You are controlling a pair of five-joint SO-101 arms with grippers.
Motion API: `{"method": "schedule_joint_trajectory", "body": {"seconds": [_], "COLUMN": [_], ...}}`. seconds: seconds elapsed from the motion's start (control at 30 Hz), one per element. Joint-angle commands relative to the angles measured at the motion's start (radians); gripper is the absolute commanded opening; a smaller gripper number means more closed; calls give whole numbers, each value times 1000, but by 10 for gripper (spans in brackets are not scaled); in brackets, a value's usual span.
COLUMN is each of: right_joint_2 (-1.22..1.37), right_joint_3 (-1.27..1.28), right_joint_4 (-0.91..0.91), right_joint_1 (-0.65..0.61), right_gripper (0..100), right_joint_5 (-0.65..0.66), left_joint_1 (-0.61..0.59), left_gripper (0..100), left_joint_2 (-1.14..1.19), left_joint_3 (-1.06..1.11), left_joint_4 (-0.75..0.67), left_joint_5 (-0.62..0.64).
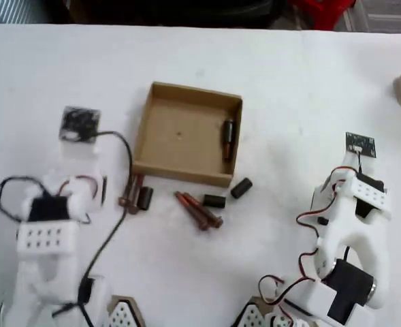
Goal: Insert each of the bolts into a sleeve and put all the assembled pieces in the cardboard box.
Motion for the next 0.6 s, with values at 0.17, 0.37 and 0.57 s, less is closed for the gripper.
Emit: {"method": "schedule_joint_trajectory", "body": {"seconds": [0.17, 0.37, 0.57], "right_joint_2": [-33, -33, -33], "right_joint_3": [-2, -2, -2], "right_joint_4": [-27, -27, -28], "right_joint_1": [-7, -7, -7], "right_gripper": [17, 17, 17], "right_joint_5": [-5, -5, -5], "left_joint_1": [349, 503, 549], "left_gripper": [58, 115, 162], "left_joint_2": [292, 490, 788], "left_joint_3": [-230, -477, -720], "left_joint_4": [49, 270, 427], "left_joint_5": [-11, -106, -275]}}
